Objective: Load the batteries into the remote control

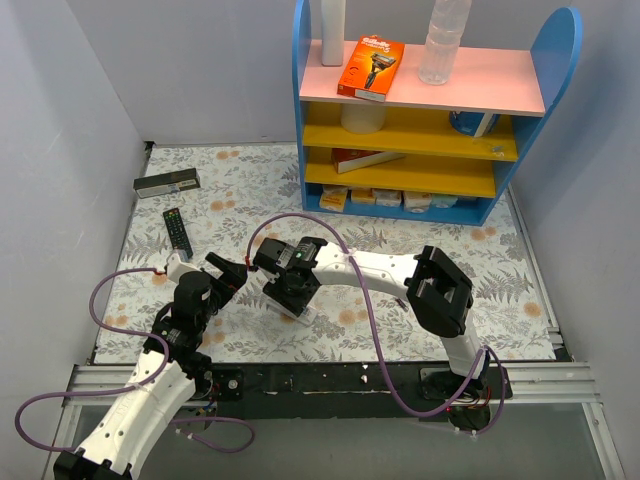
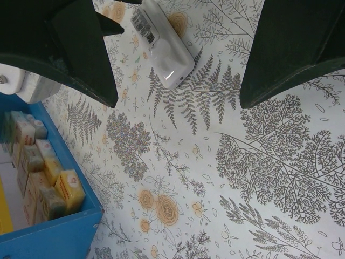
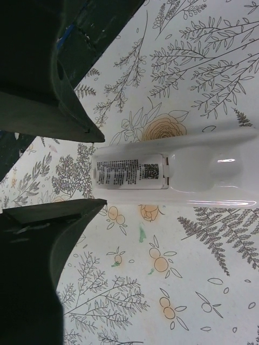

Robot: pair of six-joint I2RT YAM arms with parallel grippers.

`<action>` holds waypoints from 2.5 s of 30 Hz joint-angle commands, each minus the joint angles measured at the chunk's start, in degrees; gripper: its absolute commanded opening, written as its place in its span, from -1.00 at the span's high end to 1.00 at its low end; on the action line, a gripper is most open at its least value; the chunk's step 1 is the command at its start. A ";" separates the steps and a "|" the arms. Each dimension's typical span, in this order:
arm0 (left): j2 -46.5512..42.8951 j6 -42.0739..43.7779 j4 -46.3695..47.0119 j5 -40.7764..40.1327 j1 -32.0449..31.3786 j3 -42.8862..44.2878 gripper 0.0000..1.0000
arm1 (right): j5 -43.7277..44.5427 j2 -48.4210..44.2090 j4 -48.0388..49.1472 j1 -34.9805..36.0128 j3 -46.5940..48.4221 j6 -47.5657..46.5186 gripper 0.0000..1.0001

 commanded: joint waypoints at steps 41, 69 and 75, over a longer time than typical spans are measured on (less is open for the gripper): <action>34.66 11.14 16.59 26.19 -0.25 4.51 -0.51 | -8.31 -20.06 35.07 -3.74 -32.52 -1.07 0.85; 34.05 12.10 15.63 29.18 -0.33 4.95 -0.43 | -5.51 -19.70 30.50 -4.18 -26.10 -1.68 0.80; 33.52 12.81 14.13 28.22 -0.42 5.04 -0.54 | -6.47 -18.65 31.46 -4.88 -26.55 -0.98 0.66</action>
